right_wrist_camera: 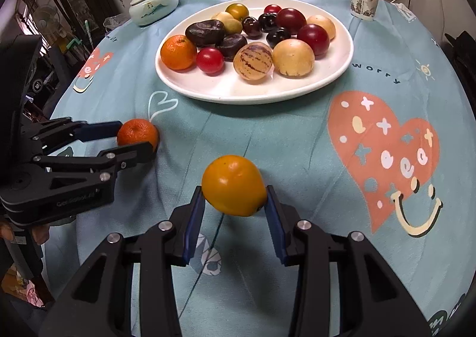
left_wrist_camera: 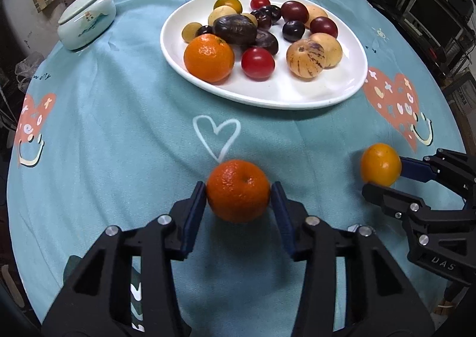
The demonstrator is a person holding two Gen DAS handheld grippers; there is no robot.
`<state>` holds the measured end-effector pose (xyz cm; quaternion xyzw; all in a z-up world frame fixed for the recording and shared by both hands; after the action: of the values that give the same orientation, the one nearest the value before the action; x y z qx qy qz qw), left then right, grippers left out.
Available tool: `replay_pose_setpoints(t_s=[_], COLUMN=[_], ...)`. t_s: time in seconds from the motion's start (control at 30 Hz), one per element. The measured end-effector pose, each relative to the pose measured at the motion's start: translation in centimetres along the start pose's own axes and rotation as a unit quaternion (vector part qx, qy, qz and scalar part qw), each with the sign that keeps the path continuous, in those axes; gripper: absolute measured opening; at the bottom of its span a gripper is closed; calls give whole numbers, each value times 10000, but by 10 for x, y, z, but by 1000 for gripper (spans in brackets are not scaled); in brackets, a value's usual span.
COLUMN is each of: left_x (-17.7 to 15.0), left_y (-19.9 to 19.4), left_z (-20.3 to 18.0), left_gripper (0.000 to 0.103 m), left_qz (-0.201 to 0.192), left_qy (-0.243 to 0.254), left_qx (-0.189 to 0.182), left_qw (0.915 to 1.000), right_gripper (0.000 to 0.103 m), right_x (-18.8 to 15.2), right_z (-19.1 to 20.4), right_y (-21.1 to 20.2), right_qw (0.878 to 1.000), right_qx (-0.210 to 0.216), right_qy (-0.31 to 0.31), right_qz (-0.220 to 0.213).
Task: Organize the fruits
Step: 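Grasp the yellow-orange fruit with right gripper while left gripper grasps the last tangerine, then carry both held fruits onto the white plate and open both grippers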
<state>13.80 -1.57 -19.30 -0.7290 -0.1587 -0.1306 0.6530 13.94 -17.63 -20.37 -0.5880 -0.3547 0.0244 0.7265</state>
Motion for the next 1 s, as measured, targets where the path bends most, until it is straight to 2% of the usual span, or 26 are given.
replay_pose_setpoints(t_s=[0.37,0.7,1.0], left_x=[-3,-9,-16], left_y=[-14,-54,-92], left_z=[-7,-20,-26], left_gripper=[45,45,45], left_qz=[-93,-424,-735], left_qy=[114,250,342], left_qx=[-61,-218,-329], left_qw=[9999,9985,9962], right_gripper=[41,41,41], right_x=[-6,-15,-16], right_z=[10,26,41], right_y=[-4,-26,-58], right_qw=[10000,9997,9986], right_qx=[94,161,149], right_qy=[-20,6,-9], right_qz=[-9,-179,-509])
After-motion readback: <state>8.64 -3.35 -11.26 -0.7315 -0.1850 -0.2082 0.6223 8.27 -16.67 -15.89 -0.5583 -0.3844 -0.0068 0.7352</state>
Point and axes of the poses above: each gripper's, at about its wrist camera, not at the fingertips, and y roughly the way its jaws point, z to its left, x to its top, the point moved 5 cm from there along y, roughly the way its jaws point, and after that the axes turned 13 degrees about -y, right-handed, at the moved point
